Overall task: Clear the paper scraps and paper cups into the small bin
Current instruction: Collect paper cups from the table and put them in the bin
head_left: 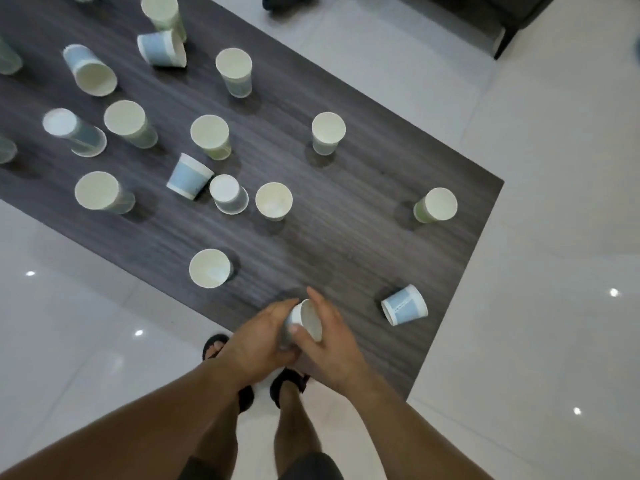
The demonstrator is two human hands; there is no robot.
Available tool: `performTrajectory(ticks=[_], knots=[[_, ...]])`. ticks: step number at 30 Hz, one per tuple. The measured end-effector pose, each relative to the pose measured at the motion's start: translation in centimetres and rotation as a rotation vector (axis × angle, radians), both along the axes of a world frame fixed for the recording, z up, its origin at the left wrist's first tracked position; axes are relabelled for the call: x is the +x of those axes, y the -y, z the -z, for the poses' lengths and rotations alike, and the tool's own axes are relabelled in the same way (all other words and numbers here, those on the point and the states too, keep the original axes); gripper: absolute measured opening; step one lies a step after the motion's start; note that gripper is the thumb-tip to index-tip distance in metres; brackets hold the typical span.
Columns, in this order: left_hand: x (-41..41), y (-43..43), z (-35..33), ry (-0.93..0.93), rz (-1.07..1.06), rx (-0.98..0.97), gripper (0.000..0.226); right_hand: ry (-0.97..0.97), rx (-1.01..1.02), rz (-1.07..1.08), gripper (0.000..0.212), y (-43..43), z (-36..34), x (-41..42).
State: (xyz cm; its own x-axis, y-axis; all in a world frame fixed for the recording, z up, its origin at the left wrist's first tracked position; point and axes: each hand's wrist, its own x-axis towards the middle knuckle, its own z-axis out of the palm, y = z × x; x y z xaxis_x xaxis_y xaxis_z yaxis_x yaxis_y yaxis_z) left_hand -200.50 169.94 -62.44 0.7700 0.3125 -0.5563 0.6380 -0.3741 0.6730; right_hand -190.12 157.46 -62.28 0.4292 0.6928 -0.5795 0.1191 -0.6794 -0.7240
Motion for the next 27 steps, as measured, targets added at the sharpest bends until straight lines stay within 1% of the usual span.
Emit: performTrajectory(ticks=[1,2,4,5,6,7,9,11,14,16,19,20,23,25,27], knots=[[0.4,0.1,-0.2,0.012,-0.006,0.007,0.073,0.013,0.016,0.035,0.079,0.5,-0.4,0.7],[0.8,0.2,-0.4,0.018,-0.013,0.016,0.071,0.084,0.021,0.094,0.079,1.1,-0.7,1.6],[1.4,0.5,-0.6,0.009,-0.023,0.034,0.071,0.365,-0.046,0.276,0.074,2.4,-0.7,4.1],[1.6,0.7,-0.5,0.000,-0.024,0.040,0.071,0.503,-0.137,0.360,0.071,3.0,-0.4,5.5],[1.7,0.9,-0.3,-0.007,-0.019,0.040,0.072,0.596,-0.264,0.409,0.069,3.5,0.0,7.1],[1.8,1.2,-0.1,-0.016,-0.010,0.035,0.073,0.631,-0.399,0.430,0.071,4.1,0.4,8.4],[2.1,1.7,0.5,-0.033,0.008,0.023,0.079,0.572,-0.583,0.476,0.077,5.0,1.3,10.7],[2.3,2.1,0.9,-0.042,0.017,0.012,0.089,0.432,-0.666,0.550,0.084,5.4,2.3,12.3],[2.5,2.6,1.4,-0.040,0.030,0.011,0.094,0.195,-0.690,0.686,0.085,5.1,3.8,13.8],[2.6,2.6,1.3,-0.016,0.031,0.007,0.091,0.113,-0.645,0.739,0.078,4.8,4.5,14.0],[2.7,2.4,0.8,0.021,0.070,0.056,0.085,0.088,-0.570,0.732,0.069,4.5,4.6,13.2],[2.7,2.3,0.5,0.032,0.094,0.091,0.084,0.094,-0.539,0.724,0.071,4.5,4.4,12.6],[3.1,1.9,-1.0,0.062,0.134,0.180,0.086,0.146,-0.437,0.693,0.085,4.8,2.2,10.3],[3.3,1.5,-2.3,0.076,0.132,0.186,0.087,0.180,-0.378,0.707,0.090,5.7,0.3,8.3],[3.4,1.2,-3.9,0.089,0.137,0.178,0.089,0.207,-0.341,0.726,0.090,6.7,-2.0,6.0]])
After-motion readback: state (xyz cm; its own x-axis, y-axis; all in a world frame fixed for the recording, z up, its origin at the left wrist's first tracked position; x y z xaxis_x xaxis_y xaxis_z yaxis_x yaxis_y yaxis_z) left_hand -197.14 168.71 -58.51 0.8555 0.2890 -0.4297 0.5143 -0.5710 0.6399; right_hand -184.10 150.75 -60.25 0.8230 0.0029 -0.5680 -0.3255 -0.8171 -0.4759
